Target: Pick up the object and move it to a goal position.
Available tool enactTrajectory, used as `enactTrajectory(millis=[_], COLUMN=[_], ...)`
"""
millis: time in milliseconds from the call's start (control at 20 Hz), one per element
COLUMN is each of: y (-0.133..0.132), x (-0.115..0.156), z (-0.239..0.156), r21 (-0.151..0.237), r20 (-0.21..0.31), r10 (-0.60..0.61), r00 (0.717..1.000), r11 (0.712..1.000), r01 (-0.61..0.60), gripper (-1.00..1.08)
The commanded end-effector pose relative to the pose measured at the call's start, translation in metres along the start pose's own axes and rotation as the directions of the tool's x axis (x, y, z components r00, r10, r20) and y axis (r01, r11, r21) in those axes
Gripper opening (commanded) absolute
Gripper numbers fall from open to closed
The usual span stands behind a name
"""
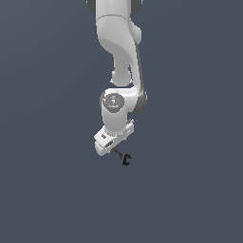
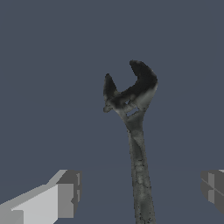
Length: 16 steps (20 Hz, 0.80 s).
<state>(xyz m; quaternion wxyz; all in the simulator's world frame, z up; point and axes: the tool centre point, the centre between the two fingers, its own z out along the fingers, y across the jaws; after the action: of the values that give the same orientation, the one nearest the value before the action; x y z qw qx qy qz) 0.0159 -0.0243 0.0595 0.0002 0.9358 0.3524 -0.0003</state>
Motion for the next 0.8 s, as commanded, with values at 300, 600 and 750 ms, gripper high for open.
enactTrajectory(millis=[300, 600, 750], y=[0.0, -0.001, -0.001], x=[0.0, -0.001, -0.001], z=[0.007, 0.034, 0.046], r21=[0.0, 0.0, 0.0], r20=[0.0, 0.0, -0.001], r10=[-0.008, -0.011, -0.012], r00=[1.0, 1.0, 1.0], r11=[1.0, 1.0, 1.0], r01=[0.008, 0.011, 0.012], gripper=[1.0, 1.0, 1.0])
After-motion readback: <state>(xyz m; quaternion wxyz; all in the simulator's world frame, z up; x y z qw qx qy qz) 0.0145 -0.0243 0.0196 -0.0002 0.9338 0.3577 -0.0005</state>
